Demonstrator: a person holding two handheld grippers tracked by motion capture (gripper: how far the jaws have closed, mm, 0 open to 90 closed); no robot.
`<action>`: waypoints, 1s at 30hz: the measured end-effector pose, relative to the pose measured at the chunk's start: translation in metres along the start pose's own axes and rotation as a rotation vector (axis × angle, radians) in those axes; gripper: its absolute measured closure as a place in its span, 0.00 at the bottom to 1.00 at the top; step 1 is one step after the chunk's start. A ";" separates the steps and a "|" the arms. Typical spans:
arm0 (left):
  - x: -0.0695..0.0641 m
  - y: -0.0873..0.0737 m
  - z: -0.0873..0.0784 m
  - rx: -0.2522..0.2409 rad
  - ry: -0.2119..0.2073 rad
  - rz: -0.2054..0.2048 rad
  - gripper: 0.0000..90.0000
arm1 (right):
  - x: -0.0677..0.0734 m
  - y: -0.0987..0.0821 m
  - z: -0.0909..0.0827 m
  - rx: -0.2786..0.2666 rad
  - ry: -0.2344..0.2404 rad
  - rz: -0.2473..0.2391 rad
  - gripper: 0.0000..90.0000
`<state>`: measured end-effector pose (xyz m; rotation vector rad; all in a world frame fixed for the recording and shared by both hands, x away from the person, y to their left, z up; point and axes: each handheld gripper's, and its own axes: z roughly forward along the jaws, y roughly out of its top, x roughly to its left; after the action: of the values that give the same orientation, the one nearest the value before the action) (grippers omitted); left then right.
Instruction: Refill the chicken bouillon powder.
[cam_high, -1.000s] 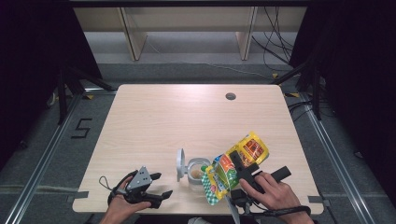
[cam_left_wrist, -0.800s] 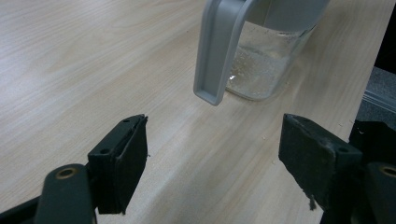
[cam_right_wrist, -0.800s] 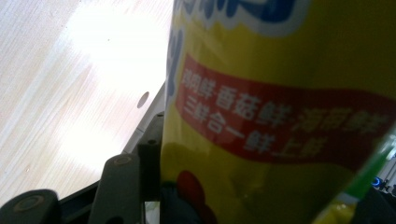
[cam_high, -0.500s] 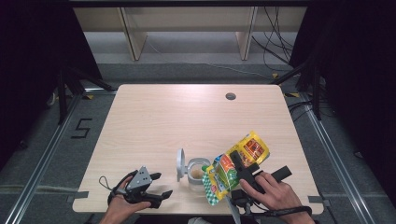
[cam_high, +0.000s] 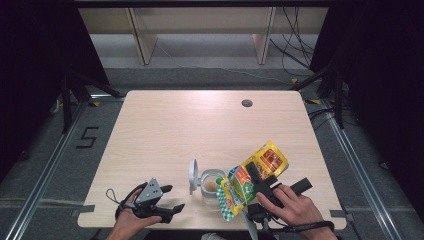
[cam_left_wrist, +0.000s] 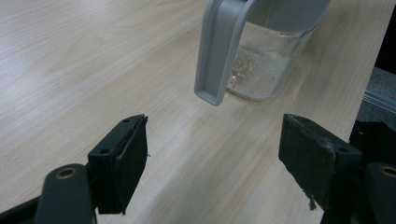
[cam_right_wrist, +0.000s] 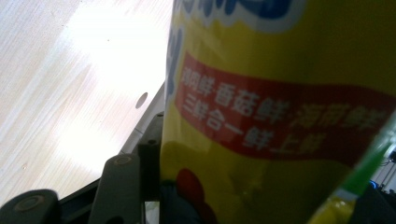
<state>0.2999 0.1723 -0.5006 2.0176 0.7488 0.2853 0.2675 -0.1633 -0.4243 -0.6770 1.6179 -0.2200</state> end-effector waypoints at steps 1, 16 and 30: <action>0.002 0.000 -0.001 0.019 0.004 0.021 0.26 | 0.000 0.000 0.000 0.000 0.000 -0.001 0.54; 0.000 0.000 0.000 0.004 -0.001 0.001 0.26 | 0.000 0.000 -0.001 -0.004 0.000 -0.002 0.54; 0.000 0.000 0.000 0.005 0.000 0.000 0.26 | 0.001 0.000 0.000 -0.012 -0.001 0.006 0.56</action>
<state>0.2997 0.1719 -0.5006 2.0228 0.7497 0.2836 0.2677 -0.1640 -0.4248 -0.6814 1.6209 -0.2056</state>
